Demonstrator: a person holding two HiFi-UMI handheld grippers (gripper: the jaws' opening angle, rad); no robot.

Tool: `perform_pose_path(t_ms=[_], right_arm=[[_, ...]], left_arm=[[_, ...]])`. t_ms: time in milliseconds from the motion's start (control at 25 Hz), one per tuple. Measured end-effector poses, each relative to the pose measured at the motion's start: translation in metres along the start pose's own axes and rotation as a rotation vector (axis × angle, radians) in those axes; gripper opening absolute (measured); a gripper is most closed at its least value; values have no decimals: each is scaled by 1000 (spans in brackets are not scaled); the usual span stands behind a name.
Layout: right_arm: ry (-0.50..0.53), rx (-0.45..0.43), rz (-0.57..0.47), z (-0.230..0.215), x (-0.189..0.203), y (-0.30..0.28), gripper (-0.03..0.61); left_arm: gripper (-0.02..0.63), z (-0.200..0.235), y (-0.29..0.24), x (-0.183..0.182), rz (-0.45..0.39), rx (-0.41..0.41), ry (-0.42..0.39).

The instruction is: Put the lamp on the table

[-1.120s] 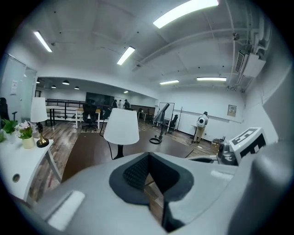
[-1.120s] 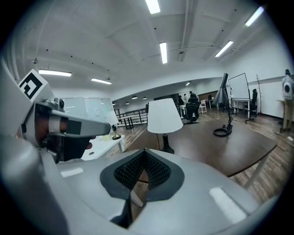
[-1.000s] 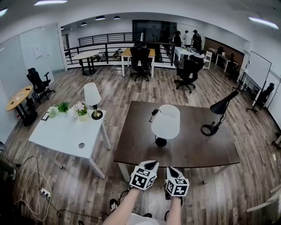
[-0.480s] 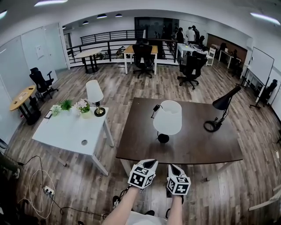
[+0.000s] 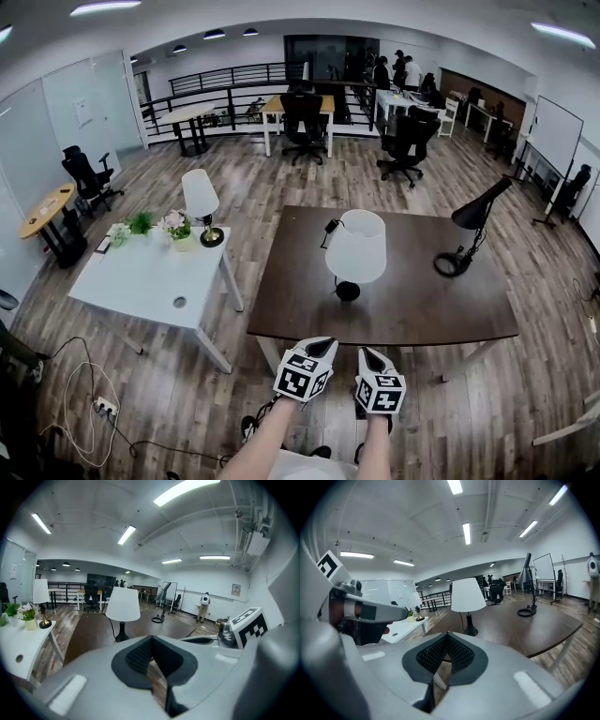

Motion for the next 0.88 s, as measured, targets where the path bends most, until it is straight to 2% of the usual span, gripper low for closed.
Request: perform_pose_path(t_ms=[480, 880], right_arm=[[-13, -17, -4, 2, 1, -3, 25], [-19, 5, 2, -2, 5, 2, 25]], left_arm=[[0, 3, 2, 2, -13, -3, 7], [0, 0, 1, 6, -8, -3, 10]])
Point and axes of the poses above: the fingertips, and each gripper's own axes: y backward along the fingers, z to its left, x out of its underside, the point moved 10 cm from there along y, backward along the fingers, and after that the axes turned 8 degrees about -x, right-handed, at the moved point
